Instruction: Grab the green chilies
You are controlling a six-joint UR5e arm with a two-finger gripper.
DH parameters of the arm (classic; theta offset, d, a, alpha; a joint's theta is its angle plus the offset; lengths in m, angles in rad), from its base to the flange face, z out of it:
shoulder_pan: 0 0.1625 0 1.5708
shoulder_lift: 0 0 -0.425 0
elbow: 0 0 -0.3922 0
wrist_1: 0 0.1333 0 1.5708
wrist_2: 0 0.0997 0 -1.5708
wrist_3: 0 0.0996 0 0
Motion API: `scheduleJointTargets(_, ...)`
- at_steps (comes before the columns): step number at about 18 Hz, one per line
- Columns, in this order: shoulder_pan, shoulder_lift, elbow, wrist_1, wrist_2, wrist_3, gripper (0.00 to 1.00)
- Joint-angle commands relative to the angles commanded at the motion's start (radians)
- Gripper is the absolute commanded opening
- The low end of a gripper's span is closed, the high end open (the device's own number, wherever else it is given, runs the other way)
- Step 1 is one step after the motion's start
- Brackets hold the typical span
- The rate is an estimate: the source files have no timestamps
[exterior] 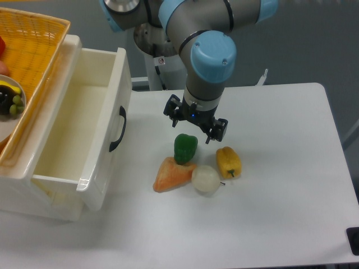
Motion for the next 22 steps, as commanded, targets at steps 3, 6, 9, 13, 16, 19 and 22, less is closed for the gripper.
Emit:
scheduleJointTargets(3, -0.002, 0.0, -0.011, 0.002, -0.002, 0.006, 1.0)
scheduleJointTargets(6, 0.0, 0.0, -0.014, 0.0, -0.006, 0.008, 1.0)
scheduleJointTargets(9, -0.012, -0.002, -0.046, 0.02, -0.009, 0.002, 1.0)
scheduleJointTargets(13, -0.014, 0.002, -0.132, 0.091, -0.031, -0.002, 1.0)
scheduleJointTargets(16, -0.015, 0.002, -0.159, 0.097, -0.029, 0.005, 1.0)
scheduleJointTargets(19, -0.014, -0.006, -0.17, 0.1, -0.047, 0.008, 1.0)
scheduleJointTargets(22, -0.014, -0.018, -0.195, 0.141, -0.054, 0.008, 1.0)
